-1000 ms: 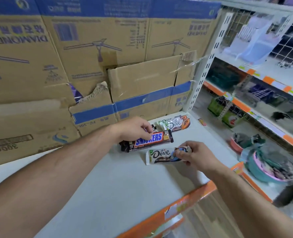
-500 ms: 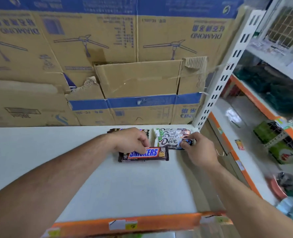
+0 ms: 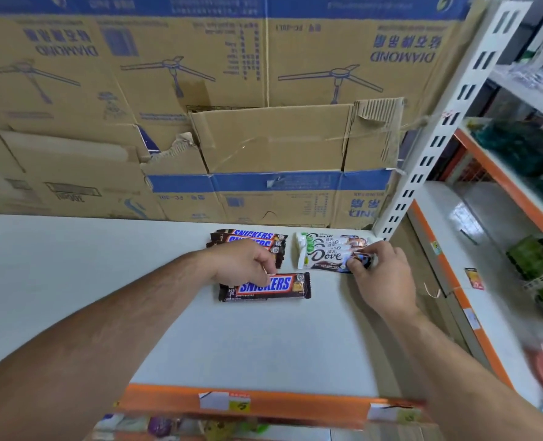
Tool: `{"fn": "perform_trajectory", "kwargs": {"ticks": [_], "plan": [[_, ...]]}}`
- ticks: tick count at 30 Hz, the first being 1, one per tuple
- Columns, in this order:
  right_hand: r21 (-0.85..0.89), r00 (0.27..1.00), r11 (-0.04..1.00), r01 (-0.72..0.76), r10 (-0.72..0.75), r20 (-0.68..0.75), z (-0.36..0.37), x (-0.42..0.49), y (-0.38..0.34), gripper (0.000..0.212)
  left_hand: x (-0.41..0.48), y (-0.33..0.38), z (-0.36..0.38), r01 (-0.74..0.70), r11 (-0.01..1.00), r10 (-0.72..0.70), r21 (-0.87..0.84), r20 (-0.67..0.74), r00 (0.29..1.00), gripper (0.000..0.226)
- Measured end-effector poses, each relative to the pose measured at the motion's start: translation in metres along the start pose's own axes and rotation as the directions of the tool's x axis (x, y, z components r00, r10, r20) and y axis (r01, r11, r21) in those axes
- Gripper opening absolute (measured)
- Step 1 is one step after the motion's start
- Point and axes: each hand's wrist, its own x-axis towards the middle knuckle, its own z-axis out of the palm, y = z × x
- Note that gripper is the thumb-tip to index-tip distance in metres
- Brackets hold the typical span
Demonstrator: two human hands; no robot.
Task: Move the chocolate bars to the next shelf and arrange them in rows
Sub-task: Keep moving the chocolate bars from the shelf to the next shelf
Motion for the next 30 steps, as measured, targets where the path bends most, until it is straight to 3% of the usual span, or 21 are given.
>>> {"fn": "perform_trajectory", "kwargs": {"ticks": [9,12,15,18,24,30], "plan": [[0.098,0.980,0.990,-0.099,0.114,-0.162,0.006,-0.019,-0.014,0.055,-0.017,-0.012,-0.010,-0.061,0.998,0.061,0.025,-0.032,0.998,0.014],[-0.067,0.968,0.997,0.038,-0.054,-0.246,0.018,-0.046,-0.024,0.038,-0.022,-0.023,-0.017,-0.101,0.993,0.103,0.056,-0.040,0.994,0.013],[-0.333,0.961,0.918,0.216,-0.261,-0.095,0.038,-0.079,-0.040,0.033,-0.025,-0.036,-0.022,-0.137,0.983,0.145,0.118,-0.063,0.987,0.012],[-0.413,0.936,0.854,0.316,-0.351,-0.009,0.057,-0.097,-0.051,0.042,-0.024,-0.046,-0.021,-0.171,0.973,0.187,0.154,-0.097,0.978,0.015],[-0.458,0.938,0.830,0.318,-0.346,0.022,0.058,-0.100,-0.051,0.046,-0.011,-0.056,-0.010,-0.215,0.932,0.294,0.292,-0.258,0.920,0.018],[-0.476,0.949,0.831,0.288,-0.315,0.023,0.059,-0.101,-0.054,0.047,0.005,-0.055,-0.002,-0.239,0.795,0.475,0.557,-0.326,0.818,0.020]]}}
